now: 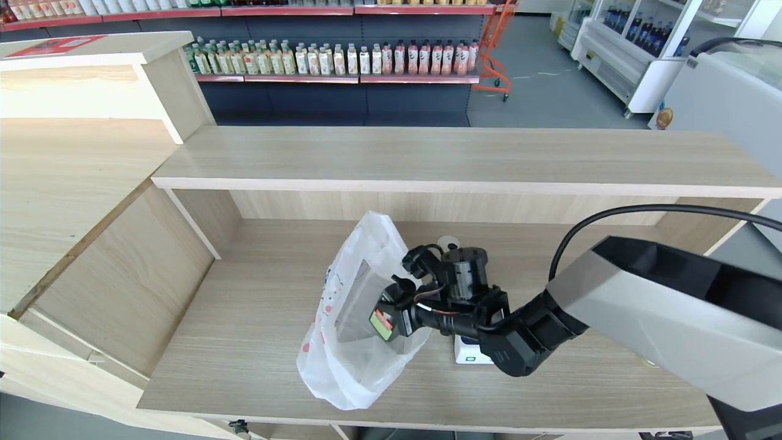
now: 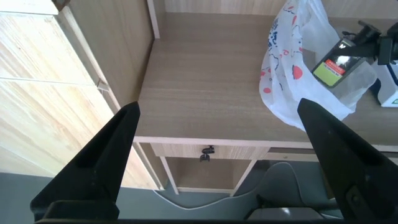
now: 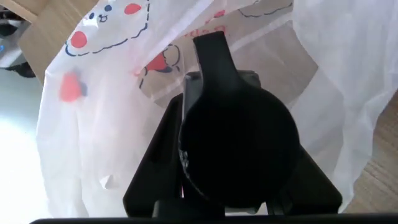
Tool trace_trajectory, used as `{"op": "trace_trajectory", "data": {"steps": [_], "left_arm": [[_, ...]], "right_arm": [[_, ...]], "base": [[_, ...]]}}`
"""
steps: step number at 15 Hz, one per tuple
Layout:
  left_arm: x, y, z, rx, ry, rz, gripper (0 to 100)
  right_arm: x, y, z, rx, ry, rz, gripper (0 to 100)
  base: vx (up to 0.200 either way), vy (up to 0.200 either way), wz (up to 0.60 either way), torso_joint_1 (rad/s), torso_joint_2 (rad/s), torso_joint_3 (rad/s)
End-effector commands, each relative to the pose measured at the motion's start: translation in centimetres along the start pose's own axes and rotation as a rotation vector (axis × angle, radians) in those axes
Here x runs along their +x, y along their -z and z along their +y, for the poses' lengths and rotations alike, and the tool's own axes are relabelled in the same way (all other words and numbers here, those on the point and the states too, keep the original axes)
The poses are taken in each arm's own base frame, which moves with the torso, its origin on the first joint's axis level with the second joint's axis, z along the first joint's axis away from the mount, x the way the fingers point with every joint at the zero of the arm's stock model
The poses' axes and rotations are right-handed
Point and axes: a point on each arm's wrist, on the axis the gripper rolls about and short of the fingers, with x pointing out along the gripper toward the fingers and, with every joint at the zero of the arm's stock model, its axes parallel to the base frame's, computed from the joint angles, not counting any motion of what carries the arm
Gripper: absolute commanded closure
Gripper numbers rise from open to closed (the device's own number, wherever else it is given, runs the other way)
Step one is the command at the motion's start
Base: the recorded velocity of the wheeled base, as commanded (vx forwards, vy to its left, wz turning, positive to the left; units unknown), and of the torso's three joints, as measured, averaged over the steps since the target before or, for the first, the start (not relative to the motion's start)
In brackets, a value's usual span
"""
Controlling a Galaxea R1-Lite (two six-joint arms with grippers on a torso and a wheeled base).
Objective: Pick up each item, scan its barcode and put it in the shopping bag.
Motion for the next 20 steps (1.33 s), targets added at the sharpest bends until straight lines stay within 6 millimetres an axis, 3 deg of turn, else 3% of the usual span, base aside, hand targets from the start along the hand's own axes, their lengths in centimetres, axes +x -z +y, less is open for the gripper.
{"op": "trace_trajectory", "data": {"steps": [1, 4, 5, 9, 11, 13, 17, 18, 20], "left_arm": [[0.0, 0.0, 0.0, -0.001, 0.0, 0.001, 0], [0.0, 0.0, 0.0, -0.001, 0.0, -0.001, 0], [0.0, 0.0, 0.0, -0.001, 0.0, -0.001, 0], [0.0, 0.0, 0.0, -0.001, 0.0, -0.001, 0], [0.0, 0.0, 0.0, -0.001, 0.0, -0.001, 0], [0.0, 0.0, 0.0, -0.001, 0.0, -0.001, 0], [0.0, 0.0, 0.0, -0.001, 0.0, -0.001, 0], [0.0, 0.0, 0.0, -0.001, 0.0, -0.001, 0], [0.0, 0.0, 0.0, -0.001, 0.0, -0.001, 0]], "right_arm": [[1.6, 2.0, 0.7, -0.057, -0.024, 0.036, 100], [1.9, 2.2, 0.7, -0.137, -0.03, 0.029, 100], [2.1, 1.6, 0.7, -0.132, -0.031, 0.003, 0], [1.6, -0.9, 0.8, 0.007, -0.031, -0.056, 0], [-0.2, -2.6, 0.6, 0.178, -0.022, -0.082, 0], [-2.3, -2.9, -0.5, 0.261, 0.015, -0.06, 0], [-9.8, -2.4, -4.3, 0.396, 0.161, -0.017, 0], [-12.1, -3.2, -5.0, 0.409, 0.187, -0.046, 0], [-17.2, -6.6, -4.0, 0.393, 0.214, -0.163, 0]], "base": [[0.0, 0.0, 0.0, 0.0, 0.0, 0.0], [0.0, 0.0, 0.0, 0.0, 0.0, 0.0], [0.0, 0.0, 0.0, 0.0, 0.0, 0.0], [0.0, 0.0, 0.0, 0.0, 0.0, 0.0], [0.0, 0.0, 0.0, 0.0, 0.0, 0.0], [0.0, 0.0, 0.0, 0.0, 0.0, 0.0], [0.0, 0.0, 0.0, 0.0, 0.0, 0.0], [0.0, 0.0, 0.0, 0.0, 0.0, 0.0], [0.0, 0.0, 0.0, 0.0, 0.0, 0.0]]}}
